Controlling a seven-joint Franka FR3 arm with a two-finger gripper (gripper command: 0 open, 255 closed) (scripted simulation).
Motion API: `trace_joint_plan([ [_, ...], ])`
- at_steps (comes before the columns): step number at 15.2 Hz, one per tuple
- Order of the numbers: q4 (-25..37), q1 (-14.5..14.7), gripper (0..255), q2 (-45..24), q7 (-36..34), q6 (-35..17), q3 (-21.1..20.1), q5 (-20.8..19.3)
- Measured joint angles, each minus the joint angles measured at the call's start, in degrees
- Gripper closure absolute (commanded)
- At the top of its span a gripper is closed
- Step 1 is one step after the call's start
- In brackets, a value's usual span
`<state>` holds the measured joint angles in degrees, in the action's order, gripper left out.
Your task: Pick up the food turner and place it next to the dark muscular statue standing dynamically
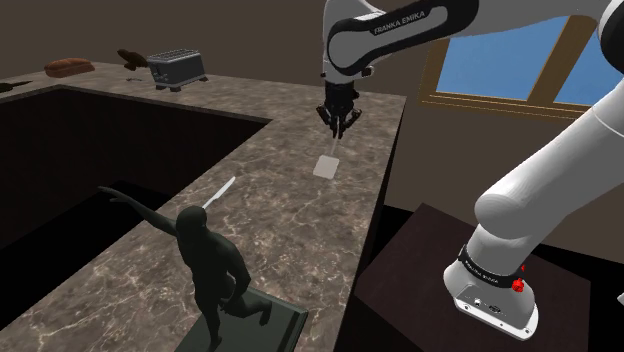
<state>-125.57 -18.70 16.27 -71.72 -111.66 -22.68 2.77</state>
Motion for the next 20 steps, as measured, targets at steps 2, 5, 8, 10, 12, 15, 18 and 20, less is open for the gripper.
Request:
trace_joint_plan([
  [2, 1.52, -0.07, 255, 0.18, 0.19, 1.69, 0.18, -0.01],
  [5, 3.18, -0.07, 255, 0.79, 0.43, 3.93, 0.42, 0.13],
  [8, 5.38, -0.19, 255, 0.83, 0.62, 6.18, 0.63, 0.07],
  [10, 7.07, -0.25, 255, 0.77, 0.67, 7.8, 0.73, 0.0],
  [12, 8.51, -0.28, 255, 0.93, 0.75, 9.39, 0.84, 0.02],
  [15, 11.06, -0.33, 255, 0.76, 0.69, 11.78, 0.88, -0.08],
  [18, 13.2, -0.46, 255, 0.6, 0.87, 13.77, 1.05, -0.2],
  [20, 15.31, -0.5, 255, 0.33, 0.78, 15.61, 1.04, -0.3],
])
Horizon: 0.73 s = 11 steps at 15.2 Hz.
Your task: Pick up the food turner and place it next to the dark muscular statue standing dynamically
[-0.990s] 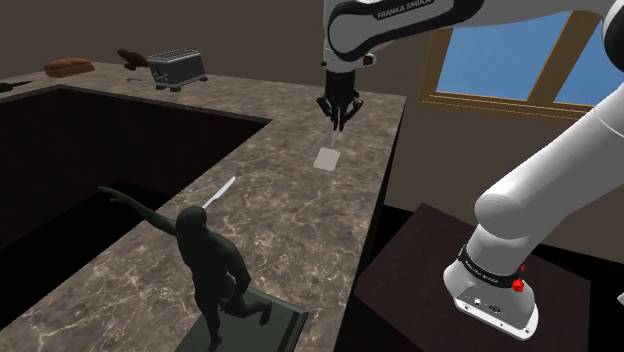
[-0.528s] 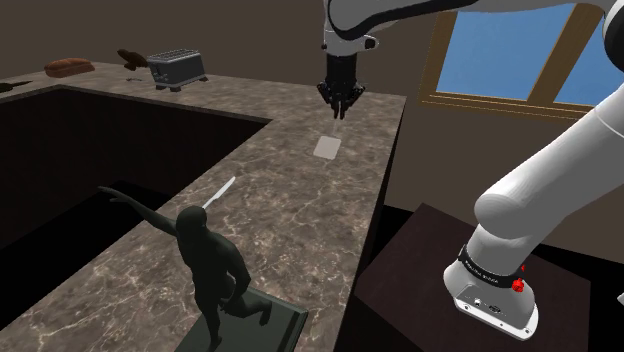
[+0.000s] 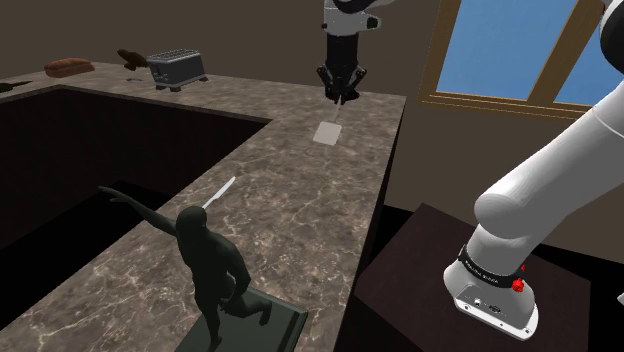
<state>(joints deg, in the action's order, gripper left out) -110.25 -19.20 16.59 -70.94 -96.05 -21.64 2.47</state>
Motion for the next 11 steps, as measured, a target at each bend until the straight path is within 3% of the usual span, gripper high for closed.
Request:
trace_joint_plan([
  [11, 10.63, -0.32, 255, -2.14, -0.25, 8.6, -0.05, -0.77],
])
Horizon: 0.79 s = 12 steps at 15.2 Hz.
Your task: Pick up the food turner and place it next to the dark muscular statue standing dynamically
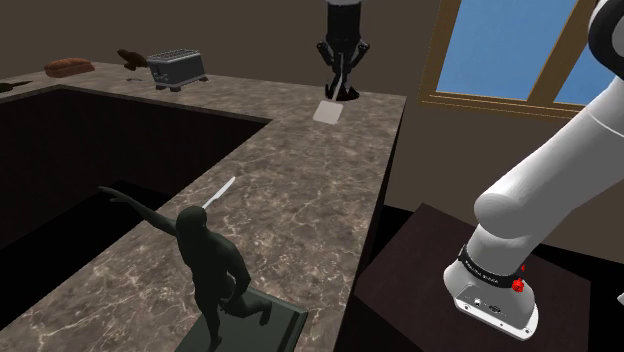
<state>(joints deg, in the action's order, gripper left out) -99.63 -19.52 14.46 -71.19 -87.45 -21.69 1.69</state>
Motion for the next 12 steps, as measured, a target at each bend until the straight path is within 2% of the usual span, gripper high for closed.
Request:
trace_joint_plan([
  [12, 14.2, -0.17, 255, -4.56, -0.79, 9.95, -0.74, -1.55],
])
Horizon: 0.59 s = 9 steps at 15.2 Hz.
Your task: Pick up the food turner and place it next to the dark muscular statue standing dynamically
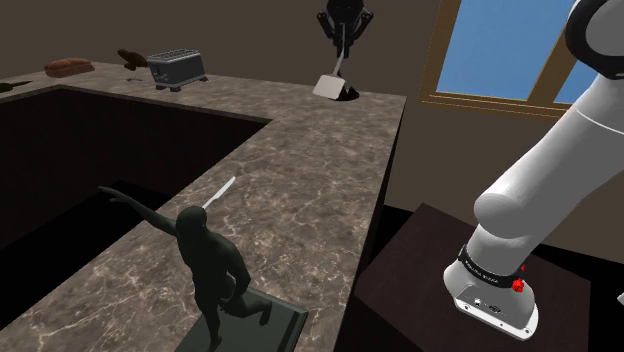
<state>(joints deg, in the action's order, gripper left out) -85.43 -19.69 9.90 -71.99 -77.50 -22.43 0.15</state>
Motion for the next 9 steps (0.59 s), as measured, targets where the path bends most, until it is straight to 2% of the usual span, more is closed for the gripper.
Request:
trace_joint_plan([
  [6, 9.22, 0.22, 255, -3.75, -0.83, 5.78, -0.88, -1.42],
  [9, 7.56, 0.96, 255, -1.24, -2.55, 6.48, -1.6, -0.29],
])
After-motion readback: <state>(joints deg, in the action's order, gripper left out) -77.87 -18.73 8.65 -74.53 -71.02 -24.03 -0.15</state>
